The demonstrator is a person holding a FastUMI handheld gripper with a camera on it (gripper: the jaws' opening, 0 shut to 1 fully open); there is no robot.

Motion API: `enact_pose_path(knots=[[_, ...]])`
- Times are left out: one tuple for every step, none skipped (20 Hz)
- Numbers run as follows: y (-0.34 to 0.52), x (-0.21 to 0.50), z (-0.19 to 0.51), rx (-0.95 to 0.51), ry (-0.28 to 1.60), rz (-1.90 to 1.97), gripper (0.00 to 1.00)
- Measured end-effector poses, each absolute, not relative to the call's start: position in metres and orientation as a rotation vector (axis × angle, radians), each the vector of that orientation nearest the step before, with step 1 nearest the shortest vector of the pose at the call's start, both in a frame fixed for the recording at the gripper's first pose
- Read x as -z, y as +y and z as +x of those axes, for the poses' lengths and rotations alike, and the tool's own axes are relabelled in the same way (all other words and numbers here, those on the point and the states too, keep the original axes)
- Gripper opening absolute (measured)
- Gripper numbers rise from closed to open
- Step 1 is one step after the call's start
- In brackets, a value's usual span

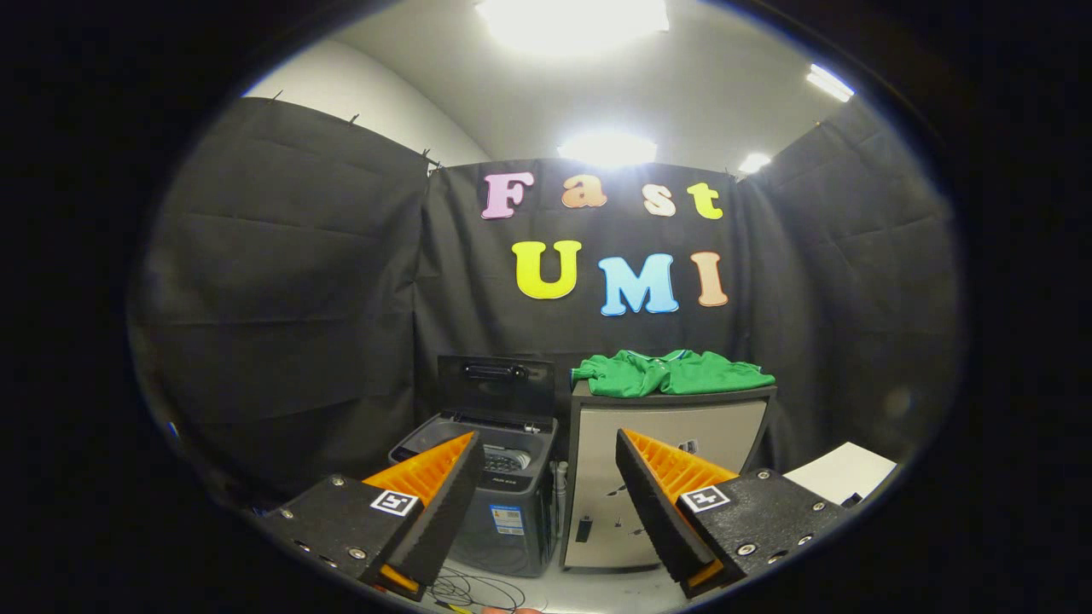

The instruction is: Put the clothes into the washing machine and then close the washing machine lid.

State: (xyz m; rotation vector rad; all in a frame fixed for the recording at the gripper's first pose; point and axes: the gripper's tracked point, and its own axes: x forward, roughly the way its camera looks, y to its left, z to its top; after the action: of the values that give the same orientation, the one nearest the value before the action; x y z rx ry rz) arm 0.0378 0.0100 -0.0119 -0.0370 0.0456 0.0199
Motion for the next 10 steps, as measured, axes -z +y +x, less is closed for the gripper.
enact_pose_path(knots=[[0.006,0.013,0.046,-0.005,0.052,-0.046,0.96],[0.004,0.011,0.056,0.011,0.053,-0.051,0.96],[0.000,0.011,0.066,0.028,0.057,-0.051,0.96],[-0.003,0.009,0.079,0.048,0.059,-0.048,0.96],[-0.007,0.007,0.091,0.071,0.061,-0.041,0.96],[-0.013,0.006,0.106,0.105,0.068,-0.026,0.96],[-0.020,0.005,0.121,0.140,0.083,-0.008,0.96],[-0.023,0.004,0.137,0.164,0.099,0.008,0.96],[-0.029,-0.001,0.153,0.190,0.109,0.017,0.96],[-0.036,-0.006,0.167,0.214,0.118,0.019,0.96]])
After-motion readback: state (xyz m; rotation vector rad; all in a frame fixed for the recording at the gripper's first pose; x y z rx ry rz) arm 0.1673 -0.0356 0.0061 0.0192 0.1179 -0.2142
